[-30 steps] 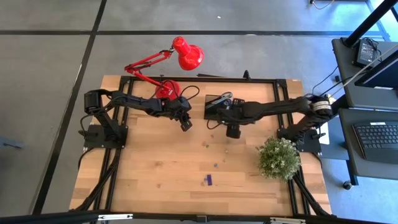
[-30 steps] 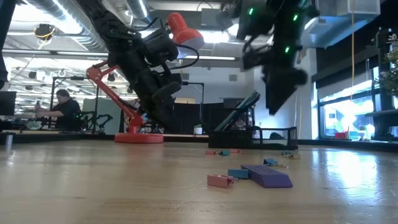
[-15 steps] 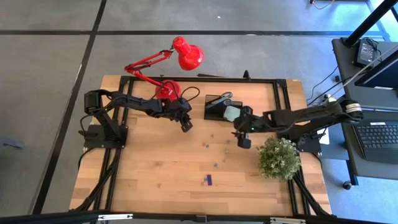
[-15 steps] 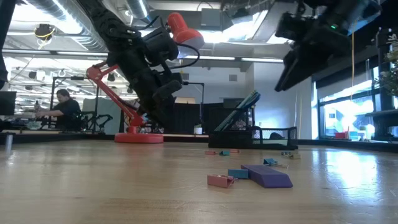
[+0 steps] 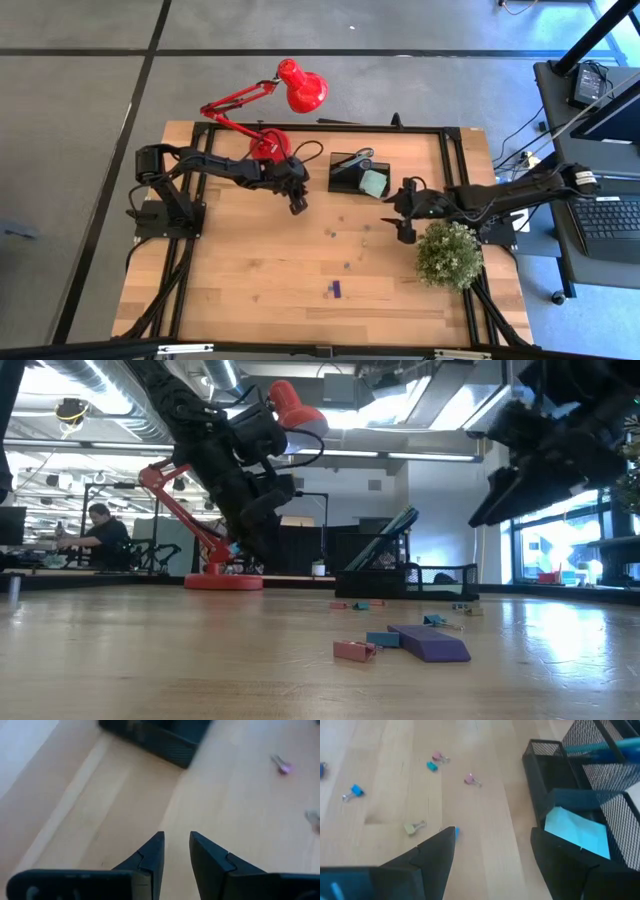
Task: Pick and place office supplies into organizer
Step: Put the blue binder clip into the black desk organizer
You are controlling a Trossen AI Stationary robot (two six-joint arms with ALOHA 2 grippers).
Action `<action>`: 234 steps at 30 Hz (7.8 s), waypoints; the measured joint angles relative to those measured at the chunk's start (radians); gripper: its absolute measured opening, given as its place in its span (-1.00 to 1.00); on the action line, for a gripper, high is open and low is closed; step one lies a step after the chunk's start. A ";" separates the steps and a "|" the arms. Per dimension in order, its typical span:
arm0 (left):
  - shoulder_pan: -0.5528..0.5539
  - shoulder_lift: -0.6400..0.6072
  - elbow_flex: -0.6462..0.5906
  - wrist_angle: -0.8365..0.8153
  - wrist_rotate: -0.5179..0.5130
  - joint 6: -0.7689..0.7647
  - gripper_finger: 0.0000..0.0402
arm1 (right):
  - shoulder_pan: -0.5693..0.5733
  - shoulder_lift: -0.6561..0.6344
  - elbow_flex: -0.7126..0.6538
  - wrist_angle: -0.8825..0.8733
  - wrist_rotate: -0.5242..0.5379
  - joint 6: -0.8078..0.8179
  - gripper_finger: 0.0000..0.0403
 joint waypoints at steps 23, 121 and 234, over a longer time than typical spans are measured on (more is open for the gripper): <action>-0.346 0.001 0.225 -0.040 -0.020 0.364 -0.22 | -0.014 -0.104 -0.124 0.107 0.003 -0.035 0.30; -0.256 0.428 0.461 -0.204 0.233 0.599 -0.29 | -0.025 -0.097 -0.124 0.142 0.003 0.017 0.30; -0.321 0.423 0.539 -0.448 -0.009 0.989 -0.33 | -0.024 -0.097 -0.124 0.126 0.002 0.071 0.30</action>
